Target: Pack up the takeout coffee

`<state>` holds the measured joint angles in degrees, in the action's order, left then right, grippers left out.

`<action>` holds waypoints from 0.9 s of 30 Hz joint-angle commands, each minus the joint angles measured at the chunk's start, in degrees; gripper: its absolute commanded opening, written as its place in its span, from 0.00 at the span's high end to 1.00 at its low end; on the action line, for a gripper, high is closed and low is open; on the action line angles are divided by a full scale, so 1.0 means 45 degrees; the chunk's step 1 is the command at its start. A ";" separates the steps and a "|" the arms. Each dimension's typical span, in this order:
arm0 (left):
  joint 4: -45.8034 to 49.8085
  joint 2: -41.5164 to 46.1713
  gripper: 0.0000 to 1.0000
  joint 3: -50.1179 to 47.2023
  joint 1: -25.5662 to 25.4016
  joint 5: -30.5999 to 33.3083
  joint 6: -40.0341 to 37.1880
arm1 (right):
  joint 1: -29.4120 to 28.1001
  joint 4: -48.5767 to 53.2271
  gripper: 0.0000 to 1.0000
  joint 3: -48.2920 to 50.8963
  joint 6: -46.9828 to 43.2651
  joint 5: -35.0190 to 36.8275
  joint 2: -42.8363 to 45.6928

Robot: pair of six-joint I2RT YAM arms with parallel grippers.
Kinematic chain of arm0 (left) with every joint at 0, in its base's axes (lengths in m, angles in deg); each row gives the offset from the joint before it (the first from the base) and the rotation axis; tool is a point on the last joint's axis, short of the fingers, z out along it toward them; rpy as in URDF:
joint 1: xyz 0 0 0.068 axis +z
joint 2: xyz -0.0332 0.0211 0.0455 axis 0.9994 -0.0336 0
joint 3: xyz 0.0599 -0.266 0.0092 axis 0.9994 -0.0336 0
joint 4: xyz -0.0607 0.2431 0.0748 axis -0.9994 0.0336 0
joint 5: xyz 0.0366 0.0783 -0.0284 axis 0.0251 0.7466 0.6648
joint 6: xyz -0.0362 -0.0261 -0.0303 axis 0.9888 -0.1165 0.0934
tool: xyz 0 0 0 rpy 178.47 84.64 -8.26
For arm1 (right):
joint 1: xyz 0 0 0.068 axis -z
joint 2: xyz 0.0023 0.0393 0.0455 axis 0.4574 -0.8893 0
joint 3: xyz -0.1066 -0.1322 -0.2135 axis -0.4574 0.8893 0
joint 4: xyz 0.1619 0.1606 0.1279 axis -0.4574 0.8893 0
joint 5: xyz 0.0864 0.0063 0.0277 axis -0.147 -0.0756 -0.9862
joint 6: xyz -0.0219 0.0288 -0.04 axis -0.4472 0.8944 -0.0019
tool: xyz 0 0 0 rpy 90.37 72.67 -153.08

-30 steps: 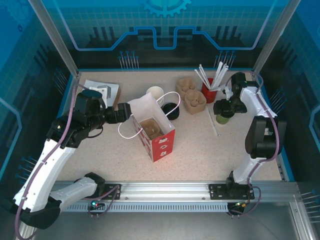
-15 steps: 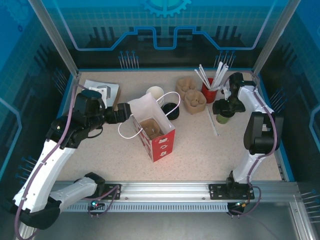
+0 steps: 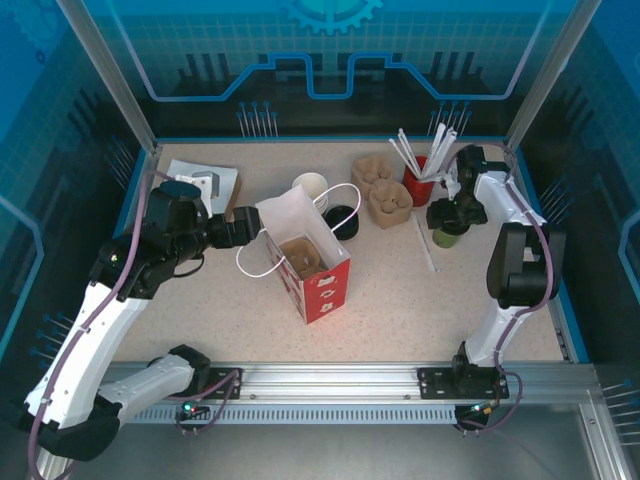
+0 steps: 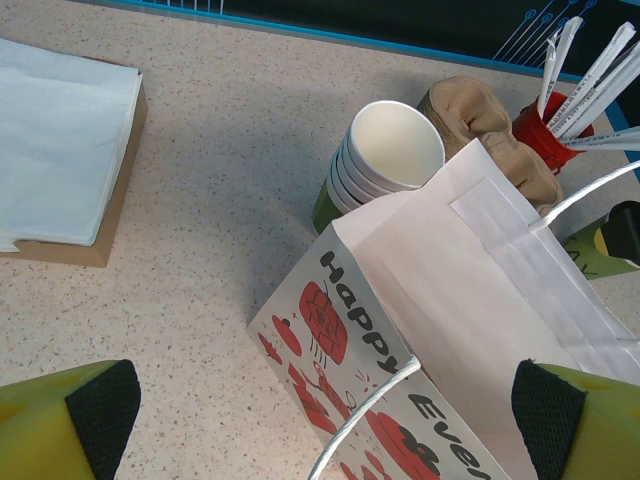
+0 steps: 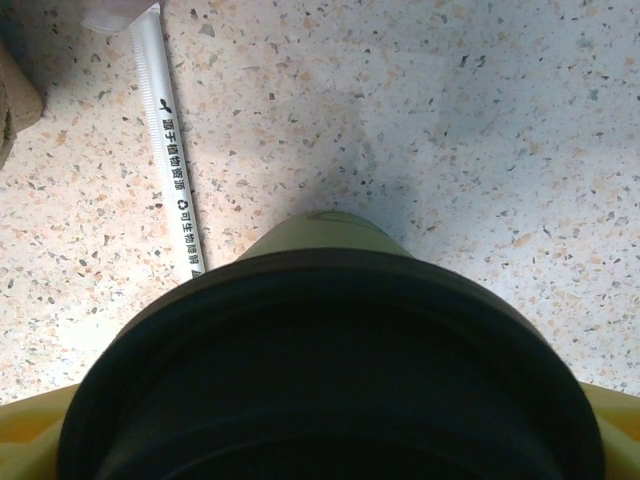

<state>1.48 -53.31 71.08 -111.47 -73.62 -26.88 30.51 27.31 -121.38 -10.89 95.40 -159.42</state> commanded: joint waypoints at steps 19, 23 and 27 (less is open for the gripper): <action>-0.0822 -0.0630 0.01 -0.0279 0.0088 -0.0829 -0.0032 | -0.1087 0.3452 0.14 0.0319 0.0894 -0.1034 0.4914; -0.0893 -0.1249 0.01 -0.0007 0.0097 -0.0906 -0.0371 | -0.1765 0.4641 0.15 -0.0344 0.1248 -0.1380 0.5778; -0.0670 -0.2040 0.01 0.0396 0.0099 -0.0623 -0.0473 | -0.2513 0.5651 0.16 -0.1357 0.1820 -0.1463 0.6310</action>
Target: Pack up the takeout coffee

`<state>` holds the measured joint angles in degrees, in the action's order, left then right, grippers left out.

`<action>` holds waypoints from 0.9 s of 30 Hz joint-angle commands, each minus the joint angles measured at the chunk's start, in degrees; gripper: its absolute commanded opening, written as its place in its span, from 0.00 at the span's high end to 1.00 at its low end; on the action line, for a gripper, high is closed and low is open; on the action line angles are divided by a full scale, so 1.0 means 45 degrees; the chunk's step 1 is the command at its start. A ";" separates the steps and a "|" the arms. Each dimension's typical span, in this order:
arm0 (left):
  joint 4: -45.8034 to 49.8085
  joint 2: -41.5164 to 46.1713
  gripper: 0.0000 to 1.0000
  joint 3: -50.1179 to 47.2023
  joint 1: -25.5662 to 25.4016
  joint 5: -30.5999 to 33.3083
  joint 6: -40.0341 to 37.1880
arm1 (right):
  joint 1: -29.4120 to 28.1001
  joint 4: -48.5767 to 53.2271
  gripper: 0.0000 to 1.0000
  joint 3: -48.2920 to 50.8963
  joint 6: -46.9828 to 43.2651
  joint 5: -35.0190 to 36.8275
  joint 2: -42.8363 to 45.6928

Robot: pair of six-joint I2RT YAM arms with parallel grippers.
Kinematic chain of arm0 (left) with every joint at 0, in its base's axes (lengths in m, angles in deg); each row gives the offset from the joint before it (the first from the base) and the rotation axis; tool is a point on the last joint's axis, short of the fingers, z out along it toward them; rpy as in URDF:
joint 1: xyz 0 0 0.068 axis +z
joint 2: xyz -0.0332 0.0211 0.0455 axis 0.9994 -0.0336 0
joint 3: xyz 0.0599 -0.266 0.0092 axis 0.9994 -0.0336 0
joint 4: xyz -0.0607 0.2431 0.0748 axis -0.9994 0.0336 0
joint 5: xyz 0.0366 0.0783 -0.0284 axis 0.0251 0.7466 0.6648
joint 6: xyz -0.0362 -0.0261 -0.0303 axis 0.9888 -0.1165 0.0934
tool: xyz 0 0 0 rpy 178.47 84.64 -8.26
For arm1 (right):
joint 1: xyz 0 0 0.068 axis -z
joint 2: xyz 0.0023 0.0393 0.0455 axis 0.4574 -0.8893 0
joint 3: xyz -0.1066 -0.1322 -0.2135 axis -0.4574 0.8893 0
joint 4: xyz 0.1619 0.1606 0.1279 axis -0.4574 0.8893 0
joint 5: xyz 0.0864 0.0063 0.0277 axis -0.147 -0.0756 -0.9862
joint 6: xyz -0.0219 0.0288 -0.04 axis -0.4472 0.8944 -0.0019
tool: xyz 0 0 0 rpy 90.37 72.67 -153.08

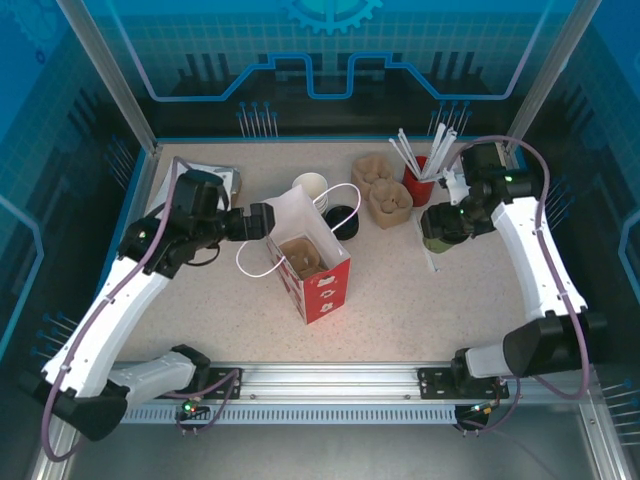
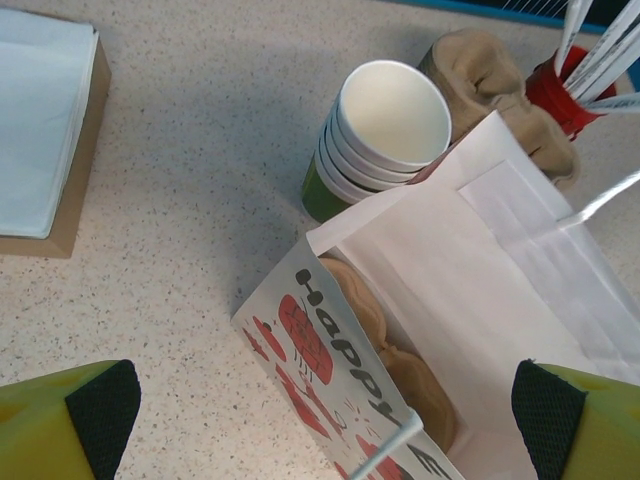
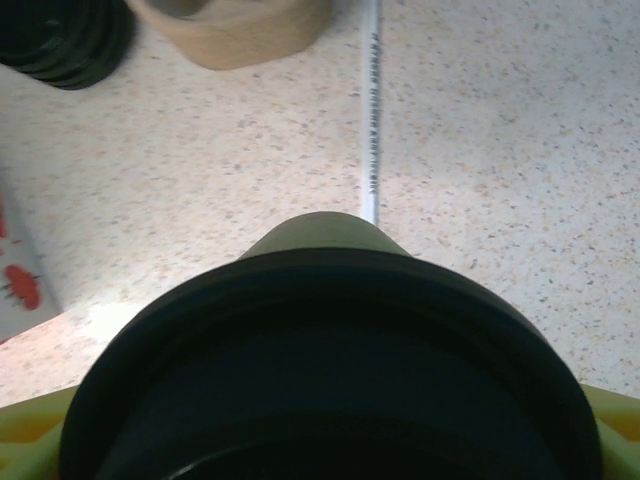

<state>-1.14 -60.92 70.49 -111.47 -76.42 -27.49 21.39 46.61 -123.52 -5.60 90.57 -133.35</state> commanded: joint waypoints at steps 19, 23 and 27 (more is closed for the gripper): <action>-0.0011 -0.2905 0.13 0.1516 0.0082 -0.0356 -0.1465 | -0.6617 0.3560 0.19 -0.8199 0.3999 -0.0821 -0.0604; -0.0049 -0.3064 0.21 0.1617 0.0086 -0.0397 -0.1480 | -0.7867 0.3194 0.19 -0.8962 0.4432 -0.0994 -0.1121; 0.0033 -0.3148 0.32 0.1790 0.0095 -0.0563 -0.1433 | -0.8994 0.2316 0.20 -0.9132 0.4754 -0.1190 -0.1397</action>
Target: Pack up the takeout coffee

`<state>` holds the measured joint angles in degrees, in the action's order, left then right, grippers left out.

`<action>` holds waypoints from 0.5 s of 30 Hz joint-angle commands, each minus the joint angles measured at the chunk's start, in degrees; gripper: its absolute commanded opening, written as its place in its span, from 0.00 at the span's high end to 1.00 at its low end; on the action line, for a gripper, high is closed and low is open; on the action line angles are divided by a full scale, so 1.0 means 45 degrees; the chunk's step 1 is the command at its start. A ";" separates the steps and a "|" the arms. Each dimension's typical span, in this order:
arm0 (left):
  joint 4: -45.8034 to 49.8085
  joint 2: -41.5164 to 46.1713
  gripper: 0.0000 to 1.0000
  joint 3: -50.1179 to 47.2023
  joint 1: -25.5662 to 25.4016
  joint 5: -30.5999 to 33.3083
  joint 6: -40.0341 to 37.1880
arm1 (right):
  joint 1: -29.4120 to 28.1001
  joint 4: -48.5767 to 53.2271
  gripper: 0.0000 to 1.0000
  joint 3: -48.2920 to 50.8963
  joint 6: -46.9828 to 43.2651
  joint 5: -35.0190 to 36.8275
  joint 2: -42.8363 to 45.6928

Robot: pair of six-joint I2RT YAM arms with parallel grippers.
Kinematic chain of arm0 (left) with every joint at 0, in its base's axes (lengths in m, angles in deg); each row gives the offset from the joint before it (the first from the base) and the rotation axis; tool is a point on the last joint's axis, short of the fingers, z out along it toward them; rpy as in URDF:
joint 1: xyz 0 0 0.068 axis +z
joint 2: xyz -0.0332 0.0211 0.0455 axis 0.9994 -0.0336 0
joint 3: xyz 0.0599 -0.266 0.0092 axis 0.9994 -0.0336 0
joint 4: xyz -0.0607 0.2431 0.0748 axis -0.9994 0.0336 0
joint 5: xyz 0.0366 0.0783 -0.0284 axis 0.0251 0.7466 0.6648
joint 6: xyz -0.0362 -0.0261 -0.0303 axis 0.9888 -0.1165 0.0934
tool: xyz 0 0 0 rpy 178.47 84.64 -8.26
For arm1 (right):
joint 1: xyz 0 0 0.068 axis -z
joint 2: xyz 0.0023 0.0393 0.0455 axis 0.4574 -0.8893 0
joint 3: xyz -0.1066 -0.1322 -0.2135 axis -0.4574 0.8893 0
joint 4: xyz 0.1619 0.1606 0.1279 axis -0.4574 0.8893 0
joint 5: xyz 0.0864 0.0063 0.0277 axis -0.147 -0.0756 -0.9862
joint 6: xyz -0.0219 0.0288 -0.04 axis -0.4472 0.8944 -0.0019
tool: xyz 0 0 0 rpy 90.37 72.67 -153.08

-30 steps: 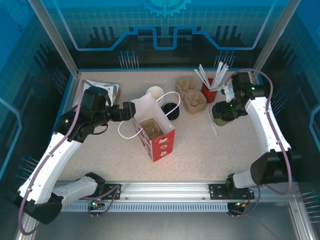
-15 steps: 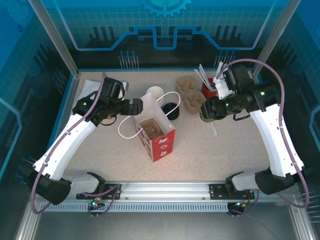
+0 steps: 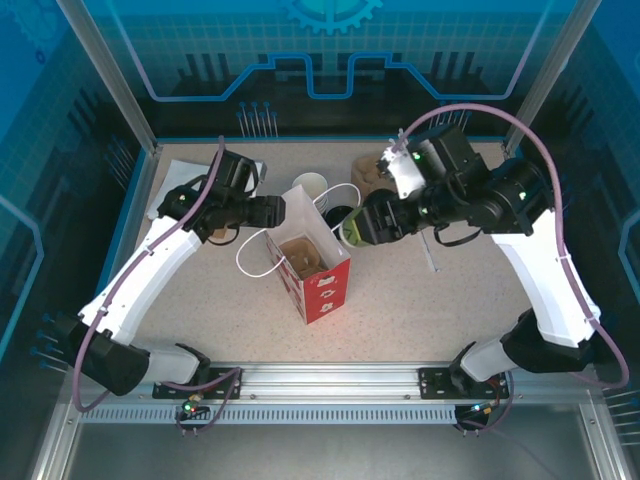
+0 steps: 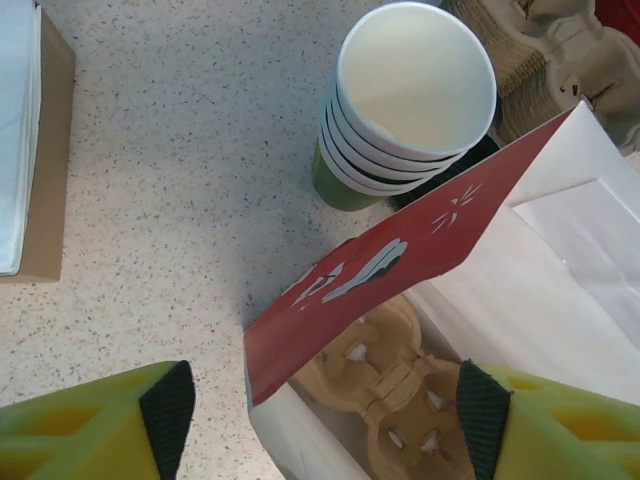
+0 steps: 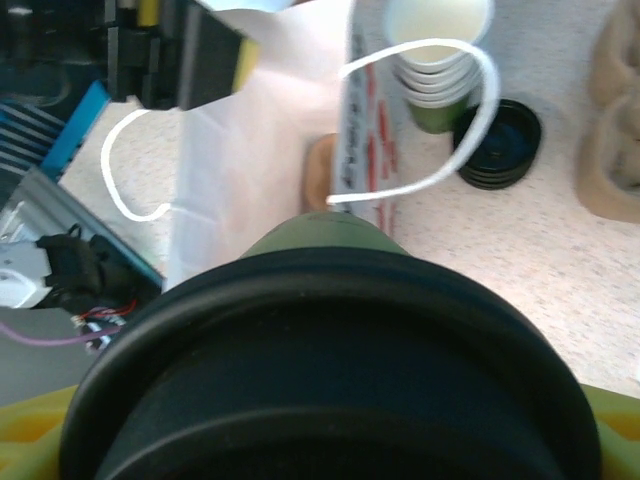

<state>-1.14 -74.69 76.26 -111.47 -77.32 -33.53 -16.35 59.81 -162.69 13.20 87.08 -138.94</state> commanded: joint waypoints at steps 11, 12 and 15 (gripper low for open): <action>0.0159 0.0239 0.57 0.0380 0.0092 -0.1297 0.0579 | -0.2331 -0.1854 0.20 -0.0602 0.1091 0.0143 -0.1747; 0.0158 0.0296 0.58 0.0343 0.0084 -0.1314 0.0617 | -0.2386 -0.1838 0.20 -0.0616 0.1101 0.0197 -0.1898; 0.0203 0.0472 0.60 0.0228 0.0085 -0.1281 0.0726 | -0.2550 -0.1646 0.20 -0.0678 0.1099 0.0599 -0.2333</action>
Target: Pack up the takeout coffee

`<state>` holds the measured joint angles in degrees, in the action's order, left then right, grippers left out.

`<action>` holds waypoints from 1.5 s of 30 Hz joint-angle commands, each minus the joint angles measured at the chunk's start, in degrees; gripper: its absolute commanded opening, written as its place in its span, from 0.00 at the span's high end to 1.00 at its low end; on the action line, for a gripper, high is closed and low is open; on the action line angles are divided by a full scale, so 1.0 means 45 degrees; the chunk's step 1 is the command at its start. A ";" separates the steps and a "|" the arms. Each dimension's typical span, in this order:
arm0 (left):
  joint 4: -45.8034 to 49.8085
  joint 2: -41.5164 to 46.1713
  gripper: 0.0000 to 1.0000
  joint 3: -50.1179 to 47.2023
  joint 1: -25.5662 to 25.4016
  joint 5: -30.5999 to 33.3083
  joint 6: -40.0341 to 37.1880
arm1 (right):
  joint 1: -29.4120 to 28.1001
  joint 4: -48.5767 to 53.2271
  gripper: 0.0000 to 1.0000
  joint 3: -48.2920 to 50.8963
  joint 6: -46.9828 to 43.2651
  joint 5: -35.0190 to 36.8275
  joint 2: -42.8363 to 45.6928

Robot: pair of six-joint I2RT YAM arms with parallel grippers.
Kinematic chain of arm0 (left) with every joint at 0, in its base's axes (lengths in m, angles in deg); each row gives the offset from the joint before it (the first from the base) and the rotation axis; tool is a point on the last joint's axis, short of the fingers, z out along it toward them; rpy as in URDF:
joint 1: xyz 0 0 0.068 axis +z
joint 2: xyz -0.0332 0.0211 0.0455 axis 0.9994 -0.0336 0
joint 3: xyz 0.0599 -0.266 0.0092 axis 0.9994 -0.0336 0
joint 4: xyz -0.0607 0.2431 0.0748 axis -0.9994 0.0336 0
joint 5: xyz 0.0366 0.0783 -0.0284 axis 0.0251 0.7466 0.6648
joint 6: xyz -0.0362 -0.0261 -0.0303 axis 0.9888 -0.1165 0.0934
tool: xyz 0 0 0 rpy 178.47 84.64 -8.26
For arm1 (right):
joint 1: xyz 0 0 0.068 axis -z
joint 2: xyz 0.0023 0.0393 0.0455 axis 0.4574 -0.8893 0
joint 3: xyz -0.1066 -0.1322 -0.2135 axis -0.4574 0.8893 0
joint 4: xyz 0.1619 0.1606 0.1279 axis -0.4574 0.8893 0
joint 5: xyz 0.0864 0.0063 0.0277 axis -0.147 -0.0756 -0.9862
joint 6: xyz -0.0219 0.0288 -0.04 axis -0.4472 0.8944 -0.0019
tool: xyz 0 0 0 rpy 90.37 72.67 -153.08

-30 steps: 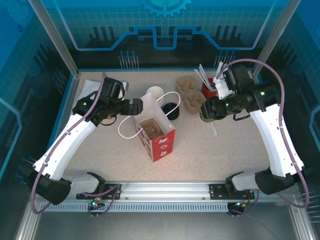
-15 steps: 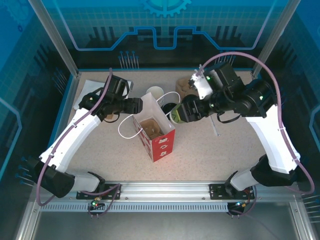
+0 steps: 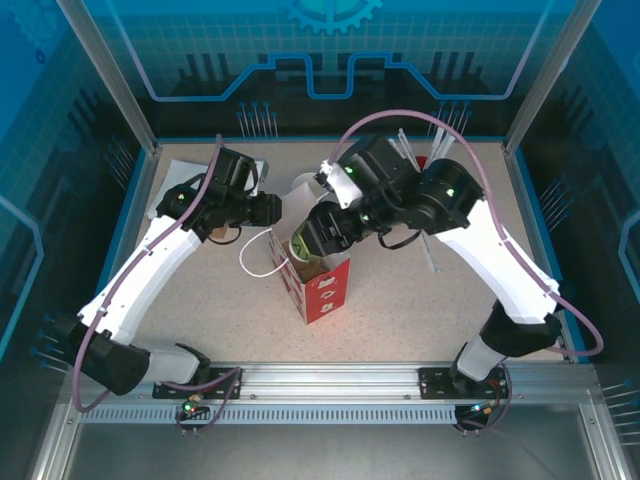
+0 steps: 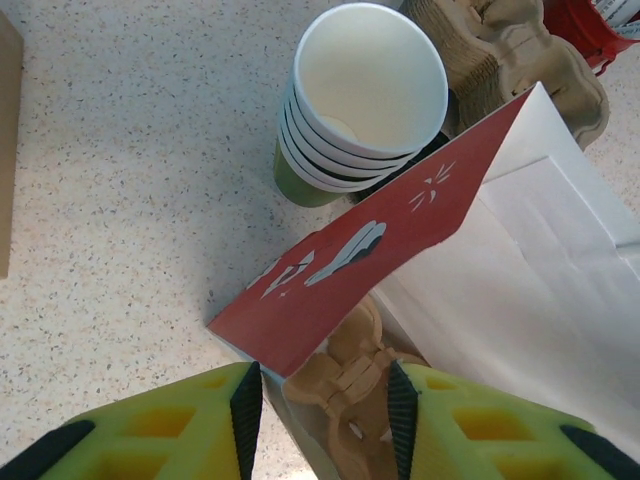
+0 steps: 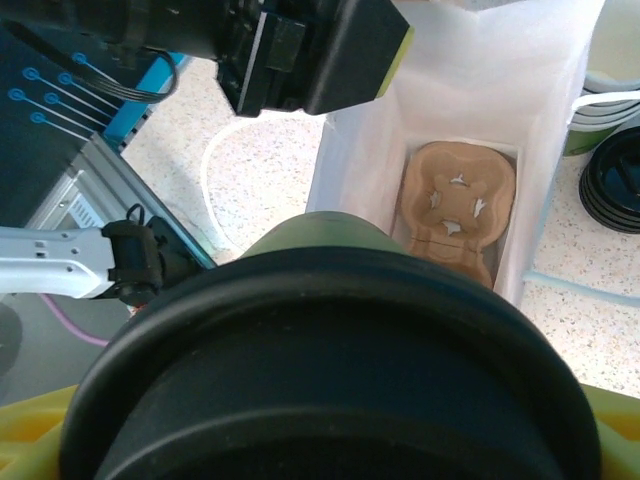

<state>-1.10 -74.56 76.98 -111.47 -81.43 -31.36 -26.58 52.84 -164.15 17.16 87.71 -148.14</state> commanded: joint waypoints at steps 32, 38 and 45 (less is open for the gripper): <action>-0.0158 0.1260 0.54 -0.1502 0.0091 0.0004 0.0867 | -0.0958 0.0398 0.20 -0.0572 -0.0132 0.0494 -0.3227; -0.0138 0.1363 0.54 -0.1606 0.0085 0.0041 0.0881 | -0.0954 0.0514 0.20 -0.0581 -0.0265 0.0652 -0.3496; -0.0067 0.1561 0.53 -0.1818 0.0082 0.0160 0.0885 | -0.0896 0.1206 0.20 -0.0593 -0.0481 0.1471 -0.3735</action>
<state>-1.18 -69.27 69.85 -111.47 -81.58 -28.35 -29.91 55.42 -165.29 15.93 92.19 -163.73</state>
